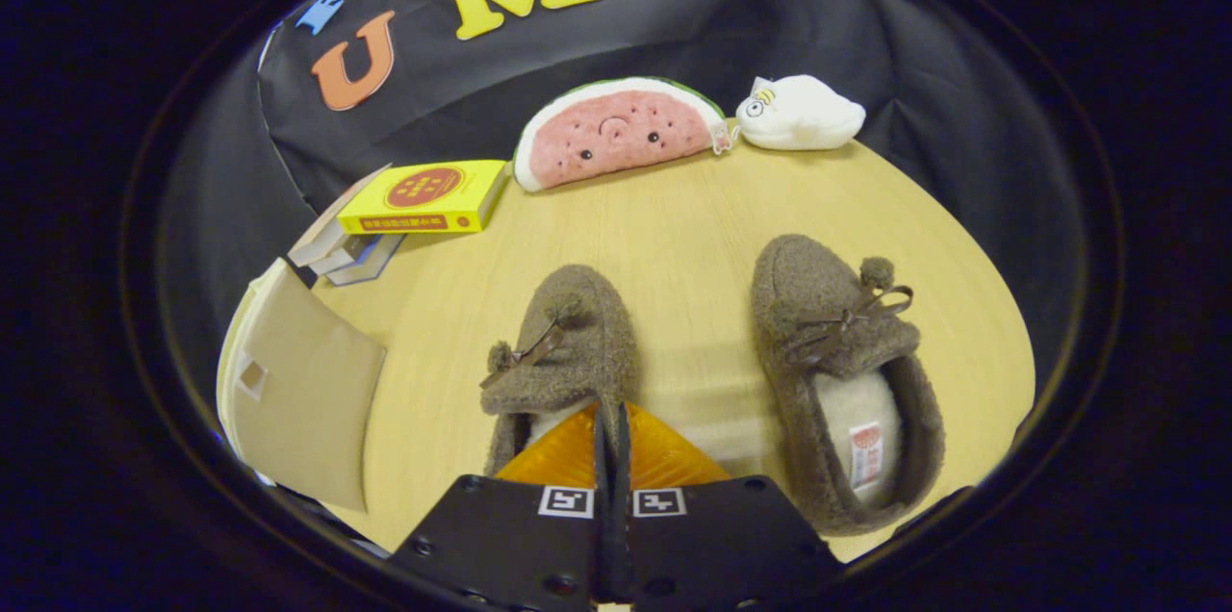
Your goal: Open the storage box then place both shoes into the box .Put the left shoe in first, then the right shoe, with the right side of both shoes facing outward in a uniform manner.
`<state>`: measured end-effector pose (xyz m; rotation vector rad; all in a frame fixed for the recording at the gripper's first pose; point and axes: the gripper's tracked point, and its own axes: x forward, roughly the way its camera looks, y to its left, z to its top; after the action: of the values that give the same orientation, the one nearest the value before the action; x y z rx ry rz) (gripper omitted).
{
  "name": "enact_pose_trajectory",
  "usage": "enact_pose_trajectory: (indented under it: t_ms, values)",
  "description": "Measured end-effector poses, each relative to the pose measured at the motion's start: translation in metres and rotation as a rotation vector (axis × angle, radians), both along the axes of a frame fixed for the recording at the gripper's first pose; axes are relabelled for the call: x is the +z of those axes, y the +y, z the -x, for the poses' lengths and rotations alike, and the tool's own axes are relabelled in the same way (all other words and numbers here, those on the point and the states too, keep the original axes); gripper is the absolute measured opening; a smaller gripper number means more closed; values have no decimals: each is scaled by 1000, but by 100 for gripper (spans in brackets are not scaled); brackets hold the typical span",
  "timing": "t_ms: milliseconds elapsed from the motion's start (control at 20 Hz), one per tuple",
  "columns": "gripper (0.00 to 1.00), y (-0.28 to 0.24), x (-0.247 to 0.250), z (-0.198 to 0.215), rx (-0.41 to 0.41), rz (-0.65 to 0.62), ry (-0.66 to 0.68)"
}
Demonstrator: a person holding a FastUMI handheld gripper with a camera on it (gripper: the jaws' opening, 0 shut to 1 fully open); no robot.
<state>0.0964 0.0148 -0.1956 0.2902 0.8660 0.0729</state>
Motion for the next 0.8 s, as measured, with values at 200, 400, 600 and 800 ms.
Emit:
enact_pose_trajectory:
  t_ms: [200, 400, 600, 800]
  values:
    - [0, 25, 10, 15, -30, -113, -9]
    - [0, 46, 32, 24, -48, -168, -45]
    - [0, 85, 82, 30, -38, -225, -120]
    - [0, 134, 135, 37, -18, -302, -160]
